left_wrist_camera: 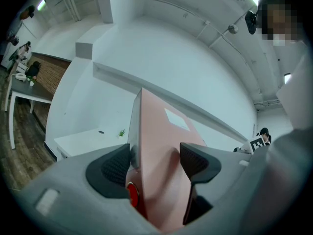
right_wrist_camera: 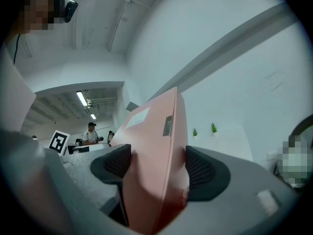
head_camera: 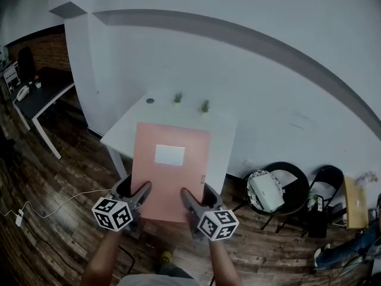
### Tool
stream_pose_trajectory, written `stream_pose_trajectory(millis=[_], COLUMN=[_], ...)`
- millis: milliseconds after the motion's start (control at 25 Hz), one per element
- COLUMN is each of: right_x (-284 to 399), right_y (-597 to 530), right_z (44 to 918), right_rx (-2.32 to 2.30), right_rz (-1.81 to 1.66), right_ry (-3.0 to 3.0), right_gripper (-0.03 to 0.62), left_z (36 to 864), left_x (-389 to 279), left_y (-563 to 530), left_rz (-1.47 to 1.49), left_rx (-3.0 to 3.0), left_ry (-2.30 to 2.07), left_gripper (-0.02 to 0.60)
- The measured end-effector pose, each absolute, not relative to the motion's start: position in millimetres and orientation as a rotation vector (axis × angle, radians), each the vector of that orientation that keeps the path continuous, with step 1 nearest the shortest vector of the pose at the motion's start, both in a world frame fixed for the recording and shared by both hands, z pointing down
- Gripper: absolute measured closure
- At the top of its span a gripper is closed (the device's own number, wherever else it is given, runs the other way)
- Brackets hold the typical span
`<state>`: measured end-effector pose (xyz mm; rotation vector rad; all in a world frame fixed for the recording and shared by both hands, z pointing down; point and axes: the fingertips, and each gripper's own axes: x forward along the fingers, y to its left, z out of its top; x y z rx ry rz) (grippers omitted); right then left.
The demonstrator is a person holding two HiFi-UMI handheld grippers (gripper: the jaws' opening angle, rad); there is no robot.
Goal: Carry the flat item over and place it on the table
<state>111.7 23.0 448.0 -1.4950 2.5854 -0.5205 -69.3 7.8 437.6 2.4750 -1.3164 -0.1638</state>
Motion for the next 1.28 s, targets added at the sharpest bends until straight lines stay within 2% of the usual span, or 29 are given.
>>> stream_pose_trajectory(millis=[400,920,1280], right_x=[129,116,105], right_y=[-44,-134,-229], right_z=[437,449,466], right_rx=[-1.464,-1.493,-1.553], right_rz=[-0.519,-0.510,-0.580], right_ry=[2.601,2.600,2.572], right_gripper=[0.252,0.252,0.252], left_z=[426,441,458], left_x=[-52,-64,-74], left_y=[-55,-148,-250], left_rz=[-0.165,-0.177,-0.131], left_rx=[2.467,2.468,2.448], left_ry=[-1.351,-1.326,-1.266], left_gripper=[0.262,0.262,0.262])
